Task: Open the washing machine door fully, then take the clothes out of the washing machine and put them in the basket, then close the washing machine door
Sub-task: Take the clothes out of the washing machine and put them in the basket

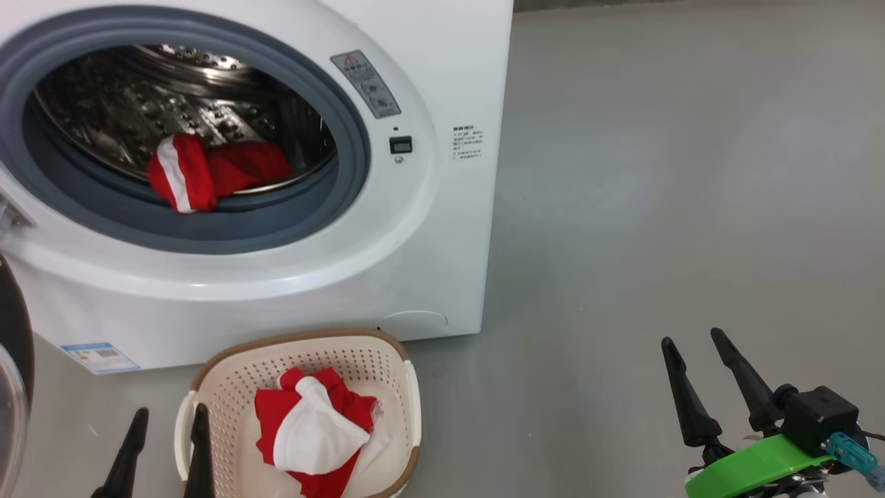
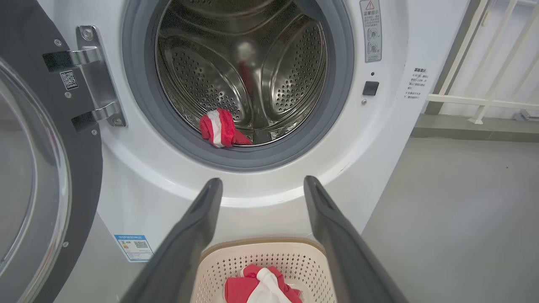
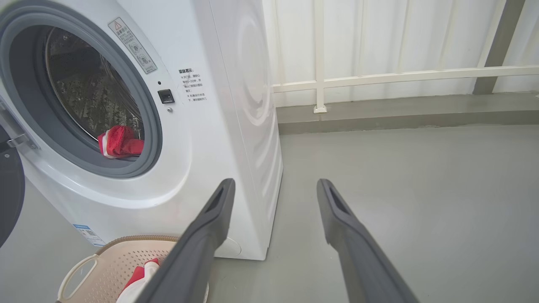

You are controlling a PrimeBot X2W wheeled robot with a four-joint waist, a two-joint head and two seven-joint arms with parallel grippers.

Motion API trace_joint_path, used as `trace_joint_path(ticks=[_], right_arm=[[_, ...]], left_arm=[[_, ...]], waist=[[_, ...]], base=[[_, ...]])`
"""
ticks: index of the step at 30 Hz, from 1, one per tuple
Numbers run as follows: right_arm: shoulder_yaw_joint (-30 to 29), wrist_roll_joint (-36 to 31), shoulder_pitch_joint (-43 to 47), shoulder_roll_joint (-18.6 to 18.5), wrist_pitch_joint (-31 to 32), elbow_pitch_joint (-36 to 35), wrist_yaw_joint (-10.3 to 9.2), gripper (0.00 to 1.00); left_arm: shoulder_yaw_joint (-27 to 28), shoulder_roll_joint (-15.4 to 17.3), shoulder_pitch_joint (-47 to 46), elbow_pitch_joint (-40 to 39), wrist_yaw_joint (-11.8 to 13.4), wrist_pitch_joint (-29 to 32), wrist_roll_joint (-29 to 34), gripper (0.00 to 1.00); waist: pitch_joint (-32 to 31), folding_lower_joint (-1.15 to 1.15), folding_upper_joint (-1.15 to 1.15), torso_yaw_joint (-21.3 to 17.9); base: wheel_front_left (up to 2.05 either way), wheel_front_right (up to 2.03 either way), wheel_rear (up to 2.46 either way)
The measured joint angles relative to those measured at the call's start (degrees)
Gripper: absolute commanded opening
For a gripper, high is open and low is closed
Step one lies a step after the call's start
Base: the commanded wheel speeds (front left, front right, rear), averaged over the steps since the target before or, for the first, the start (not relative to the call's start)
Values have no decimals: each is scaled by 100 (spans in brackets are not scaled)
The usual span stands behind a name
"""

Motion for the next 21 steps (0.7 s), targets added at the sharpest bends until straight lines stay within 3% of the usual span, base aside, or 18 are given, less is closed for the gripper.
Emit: trace_joint_path(ticks=[11, 21], right_arm=[[-4, -1, -390, 57, 0, -107, 0, 100], [41, -1, -849, 208, 0, -158, 0, 100]], left_arm=[[-201, 66, -1570, 1192, 62, 0, 524, 100], [-532, 483, -3683, 2596, 369, 259, 1098, 100]], waist=[[521, 0, 0, -12], [1150, 0, 0, -93]], base=[[0, 0, 0], [0, 0, 0]])
